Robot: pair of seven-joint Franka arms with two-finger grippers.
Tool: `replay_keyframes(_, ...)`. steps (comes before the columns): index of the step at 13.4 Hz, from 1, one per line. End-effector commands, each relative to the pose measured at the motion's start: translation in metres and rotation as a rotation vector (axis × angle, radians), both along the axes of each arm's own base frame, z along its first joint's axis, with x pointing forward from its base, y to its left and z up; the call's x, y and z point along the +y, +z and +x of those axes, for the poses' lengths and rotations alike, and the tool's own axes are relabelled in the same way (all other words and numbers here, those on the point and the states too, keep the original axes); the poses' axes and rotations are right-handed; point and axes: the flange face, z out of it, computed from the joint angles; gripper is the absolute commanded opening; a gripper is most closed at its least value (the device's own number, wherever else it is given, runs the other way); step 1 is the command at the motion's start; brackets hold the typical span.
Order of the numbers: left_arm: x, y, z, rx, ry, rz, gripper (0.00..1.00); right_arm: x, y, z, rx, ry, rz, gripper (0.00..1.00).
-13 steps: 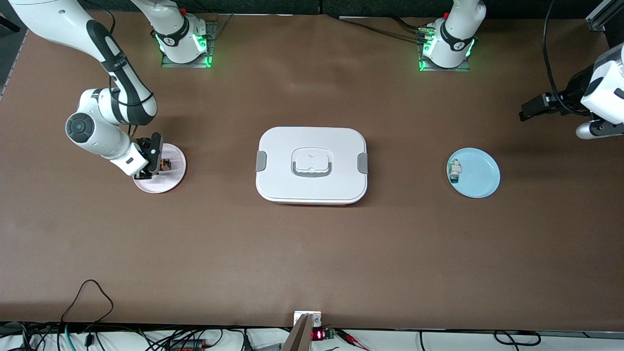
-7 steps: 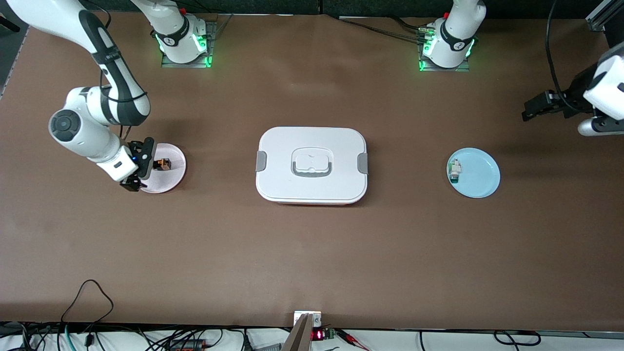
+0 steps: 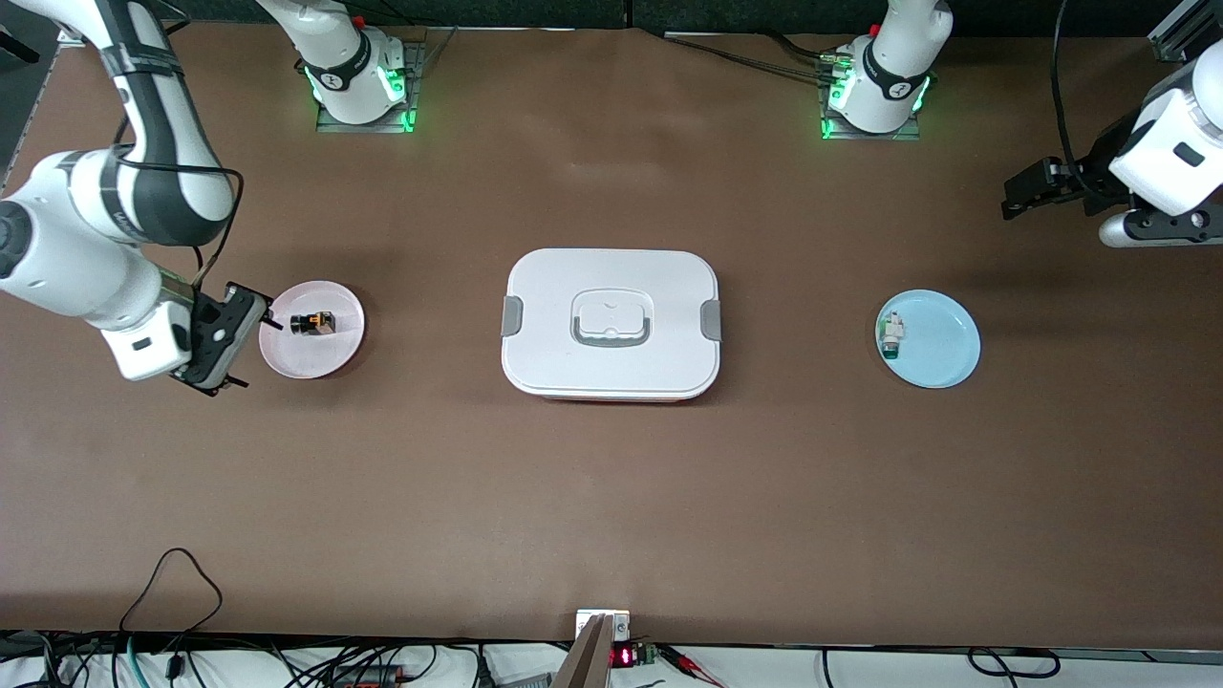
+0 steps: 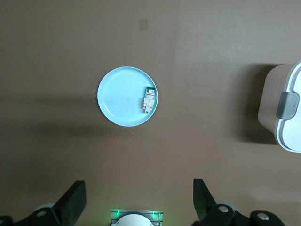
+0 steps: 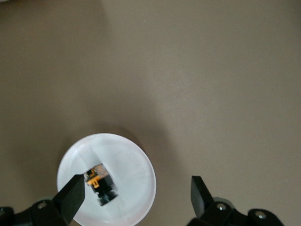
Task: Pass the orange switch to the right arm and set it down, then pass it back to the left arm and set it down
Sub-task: 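Raise the right gripper away from the white plate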
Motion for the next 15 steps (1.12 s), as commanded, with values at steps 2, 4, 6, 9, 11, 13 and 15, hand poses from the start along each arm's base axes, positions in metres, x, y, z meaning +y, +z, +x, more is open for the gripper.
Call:
replay_keyframes(2,-0.011,0.002,-0.003,-0.022,0.020,0.007,1.00,-0.003,0.026,0.005,0.103,-0.469,0.008,1.00)
replay_keyframes(4,-0.015,0.001,-0.003,-0.019,0.017,0.009,1.00,0.007,0.049,0.008,0.168,-0.717,-0.008,1.00)
replay_keyframes(6,-0.016,0.003,-0.001,-0.037,0.011,0.005,1.00,0.019,0.085,0.008,0.227,-0.835,-0.035,1.00)
replay_keyframes(9,-0.021,0.005,-0.002,-0.041,0.015,-0.009,1.00,0.048,0.127,0.005,0.270,-0.854,-0.062,1.00)
replay_keyframes(11,-0.023,0.005,-0.002,-0.041,0.012,-0.012,1.00,0.066,0.151,-0.005,0.316,-0.919,-0.113,1.00)
replay_keyframes(13,-0.025,0.005,-0.002,-0.043,0.007,-0.011,1.00,0.084,0.184,-0.014,0.337,-0.980,-0.154,1.00)
replay_keyframes(15,-0.026,0.006,0.000,-0.047,0.006,-0.014,1.00,0.081,0.208,-0.019,0.321,-0.999,-0.192,1.00)
